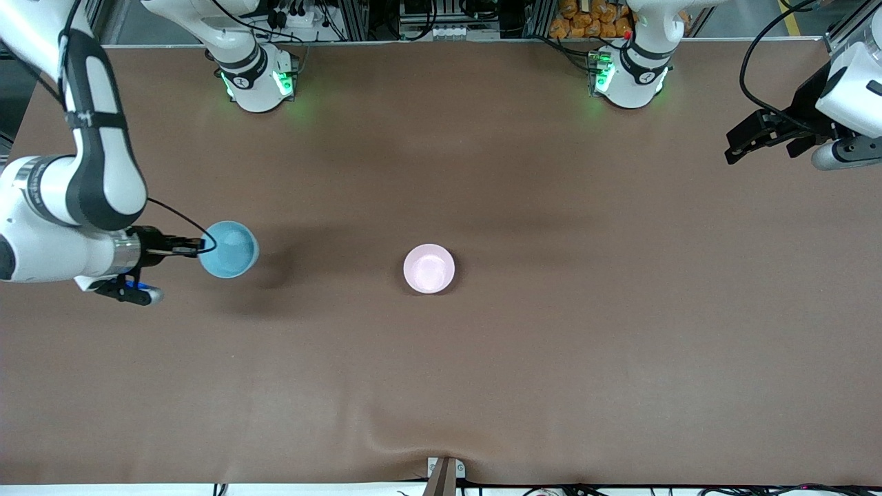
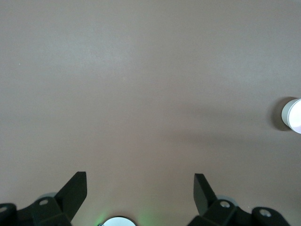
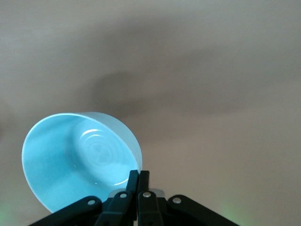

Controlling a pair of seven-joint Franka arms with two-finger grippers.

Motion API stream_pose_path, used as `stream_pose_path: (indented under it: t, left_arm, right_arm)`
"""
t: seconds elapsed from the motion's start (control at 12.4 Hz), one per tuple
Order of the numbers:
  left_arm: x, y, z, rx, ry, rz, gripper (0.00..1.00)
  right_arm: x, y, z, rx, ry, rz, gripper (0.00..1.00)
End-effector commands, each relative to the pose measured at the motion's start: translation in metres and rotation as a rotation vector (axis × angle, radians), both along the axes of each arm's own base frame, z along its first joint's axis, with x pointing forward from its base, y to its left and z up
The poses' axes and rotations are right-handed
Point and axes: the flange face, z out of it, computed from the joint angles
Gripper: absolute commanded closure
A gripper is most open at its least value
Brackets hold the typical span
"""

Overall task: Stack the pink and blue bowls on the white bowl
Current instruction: 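Grasp the light blue bowl rim with the right gripper and lift, then carry the blue bowl with the right gripper onto the pink bowl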

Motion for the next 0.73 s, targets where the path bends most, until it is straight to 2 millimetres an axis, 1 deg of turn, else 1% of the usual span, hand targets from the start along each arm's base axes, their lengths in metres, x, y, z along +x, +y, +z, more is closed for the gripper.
stream_pose_path:
  t: [0.0,0.16,0.24,0.32,0.4,0.48,0.57,0.65]
  left_arm:
    - [-0.002,0.001,0.007,-0.003,-0.016,-0.012,0.00]
    - [-0.002,0.018,0.008,0.004,-0.016,0.011,0.00]
    - [-0.002,0.019,0.008,0.004,-0.015,0.014,0.00]
    - [-0.003,0.019,0.009,0.004,-0.016,0.015,0.00]
    - [-0.003,0.018,0.009,0.004,-0.016,0.013,0.00]
    - [-0.002,0.018,0.008,0.004,-0.015,0.011,0.00]
    - [-0.002,0.018,0.008,0.003,-0.015,0.011,0.00]
    - [-0.001,0.018,0.006,0.001,-0.011,0.011,0.00]
  right_arm:
    - [-0.010,0.078,0.026,0.016,0.023,-0.130,1.00]
    - [-0.011,0.119,0.029,0.066,0.030,-0.222,1.00]
    - [-0.015,0.151,0.032,0.055,0.035,-0.269,1.00]
    - [-0.020,0.191,0.031,0.026,0.013,-0.318,1.00]
    - [-0.025,0.226,0.027,0.002,-0.014,-0.381,1.00]
    - [-0.031,0.257,0.024,-0.005,-0.036,-0.402,1.00]
    - [-0.033,0.272,0.018,-0.011,-0.050,-0.429,1.00]
    - [-0.034,0.282,0.011,-0.015,-0.054,-0.449,1.00]
